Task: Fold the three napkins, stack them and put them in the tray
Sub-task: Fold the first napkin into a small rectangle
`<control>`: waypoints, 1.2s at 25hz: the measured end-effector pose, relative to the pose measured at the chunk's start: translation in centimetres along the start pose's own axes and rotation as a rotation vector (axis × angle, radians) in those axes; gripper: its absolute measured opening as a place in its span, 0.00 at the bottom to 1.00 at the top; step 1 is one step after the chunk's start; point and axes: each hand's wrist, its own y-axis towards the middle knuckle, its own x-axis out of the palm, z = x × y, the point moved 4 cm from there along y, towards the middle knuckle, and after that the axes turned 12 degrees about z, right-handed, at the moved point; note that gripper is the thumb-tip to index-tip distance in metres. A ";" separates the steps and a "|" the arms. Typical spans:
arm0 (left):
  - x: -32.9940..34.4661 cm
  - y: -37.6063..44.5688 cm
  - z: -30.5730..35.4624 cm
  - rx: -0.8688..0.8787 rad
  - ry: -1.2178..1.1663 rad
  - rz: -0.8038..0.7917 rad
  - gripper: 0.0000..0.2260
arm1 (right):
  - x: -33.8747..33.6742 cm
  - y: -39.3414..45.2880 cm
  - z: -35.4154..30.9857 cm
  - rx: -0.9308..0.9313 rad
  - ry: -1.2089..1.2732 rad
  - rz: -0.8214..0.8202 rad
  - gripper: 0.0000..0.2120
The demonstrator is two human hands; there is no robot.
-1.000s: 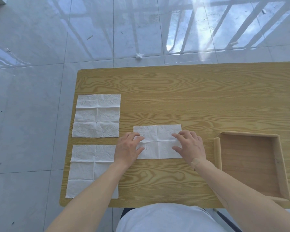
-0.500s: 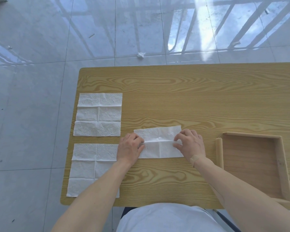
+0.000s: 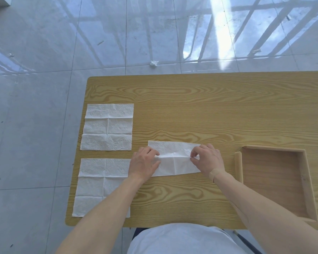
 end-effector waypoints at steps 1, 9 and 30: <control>0.2 -0.1 0.0 0.019 0.007 -0.023 0.10 | -0.1 -0.1 0.0 0.002 0.007 0.000 0.01; 0.7 -0.2 0.4 0.016 0.032 0.026 0.04 | -0.4 -0.4 0.0 0.003 0.011 -0.008 0.01; -2.5 -1.4 1.7 0.335 0.035 0.341 0.04 | -3.6 -2.7 -0.6 -0.240 0.013 0.337 0.08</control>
